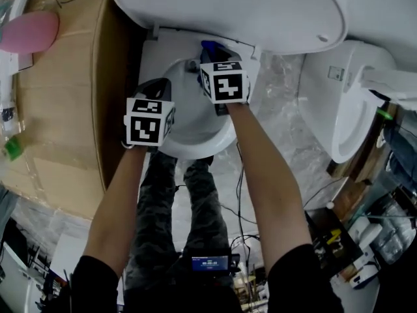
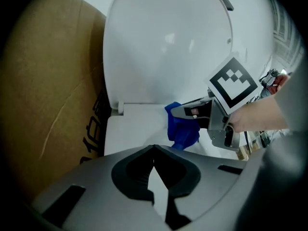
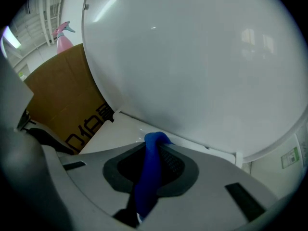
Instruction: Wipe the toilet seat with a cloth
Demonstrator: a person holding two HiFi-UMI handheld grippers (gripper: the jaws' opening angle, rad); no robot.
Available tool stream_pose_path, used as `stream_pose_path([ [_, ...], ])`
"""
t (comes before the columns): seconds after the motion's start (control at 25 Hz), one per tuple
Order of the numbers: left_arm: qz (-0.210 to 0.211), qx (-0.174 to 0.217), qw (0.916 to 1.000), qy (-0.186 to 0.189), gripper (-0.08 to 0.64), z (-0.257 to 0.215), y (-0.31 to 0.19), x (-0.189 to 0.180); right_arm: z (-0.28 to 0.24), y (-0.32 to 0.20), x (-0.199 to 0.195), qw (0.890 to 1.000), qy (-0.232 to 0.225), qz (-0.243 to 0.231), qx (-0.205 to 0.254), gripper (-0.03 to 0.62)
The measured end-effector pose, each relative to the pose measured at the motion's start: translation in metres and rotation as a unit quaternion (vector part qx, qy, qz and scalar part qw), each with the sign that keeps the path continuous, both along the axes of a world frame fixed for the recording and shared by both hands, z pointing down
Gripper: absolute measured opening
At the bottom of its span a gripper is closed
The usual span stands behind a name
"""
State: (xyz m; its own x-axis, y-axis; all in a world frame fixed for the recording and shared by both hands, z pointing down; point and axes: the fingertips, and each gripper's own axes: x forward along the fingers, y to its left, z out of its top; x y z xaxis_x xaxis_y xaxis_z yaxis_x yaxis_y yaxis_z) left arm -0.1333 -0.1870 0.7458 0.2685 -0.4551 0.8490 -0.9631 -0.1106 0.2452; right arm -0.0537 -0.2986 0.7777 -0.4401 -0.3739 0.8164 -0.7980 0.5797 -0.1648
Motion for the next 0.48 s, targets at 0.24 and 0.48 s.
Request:
stream_pose_path([
  [0.24,-0.033,-0.013,0.9992,0.019,0.012,0.011,0.018,-0.003,0.006,-0.002,-0.030,0.999,-0.009,-0.033,-0.003,0.058],
  [0.48,-0.063,-0.025,0.9963,0.052,0.012,0.013,0.032,0.001,0.008,0.006,-0.077,0.994,-0.020,-0.108,-0.018,0.058],
])
